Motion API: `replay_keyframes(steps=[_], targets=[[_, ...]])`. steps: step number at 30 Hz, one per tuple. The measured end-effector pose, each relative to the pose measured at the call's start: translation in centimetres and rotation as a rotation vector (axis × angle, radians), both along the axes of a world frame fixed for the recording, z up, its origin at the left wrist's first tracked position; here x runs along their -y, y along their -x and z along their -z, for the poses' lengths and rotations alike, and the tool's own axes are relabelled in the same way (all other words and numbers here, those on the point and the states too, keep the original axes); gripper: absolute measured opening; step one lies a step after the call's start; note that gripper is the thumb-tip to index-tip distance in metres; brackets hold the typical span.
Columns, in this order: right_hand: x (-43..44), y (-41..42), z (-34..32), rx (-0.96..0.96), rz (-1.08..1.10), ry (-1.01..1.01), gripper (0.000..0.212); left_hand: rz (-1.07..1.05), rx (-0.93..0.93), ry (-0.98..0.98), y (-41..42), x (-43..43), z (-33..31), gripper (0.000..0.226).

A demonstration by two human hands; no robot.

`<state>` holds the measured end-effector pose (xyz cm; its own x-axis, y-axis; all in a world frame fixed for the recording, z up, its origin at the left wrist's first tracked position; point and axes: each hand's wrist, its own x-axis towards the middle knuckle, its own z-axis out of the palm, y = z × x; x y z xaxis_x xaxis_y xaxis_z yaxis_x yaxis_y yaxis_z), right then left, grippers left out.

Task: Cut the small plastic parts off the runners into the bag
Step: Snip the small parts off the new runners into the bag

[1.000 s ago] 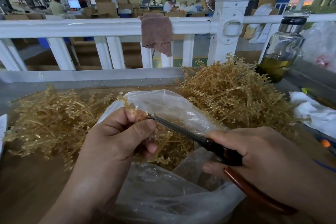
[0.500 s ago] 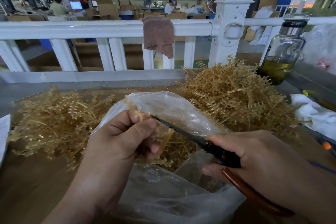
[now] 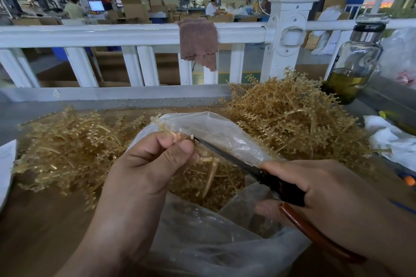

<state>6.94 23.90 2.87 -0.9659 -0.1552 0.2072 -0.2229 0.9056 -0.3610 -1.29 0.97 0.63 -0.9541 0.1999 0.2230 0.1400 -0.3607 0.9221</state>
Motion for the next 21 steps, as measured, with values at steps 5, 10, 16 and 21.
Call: replay_keyframes(steps=[5, 10, 16, 21], targets=[[-0.1, -0.02, -0.08, -0.017, 0.013, -0.01, 0.068, -0.022, 0.01, -0.067, -0.08, -0.22, -0.26, 0.011], [0.05, -0.14, -0.3, -0.023, 0.016, -0.016, 0.062, -0.045, -0.029, -0.019, -0.03, -0.19, -0.3, 0.008], [0.09, -0.27, -0.68, 0.009, 0.012, -0.024, 0.058, -0.036, -0.035, -0.006, 0.07, 0.04, -0.17, 0.011], [0.06, -0.21, -0.61, 0.002, 0.025, -0.029, 0.061, -0.04, -0.035, 0.0, 0.23, 0.15, -0.04, 0.011]])
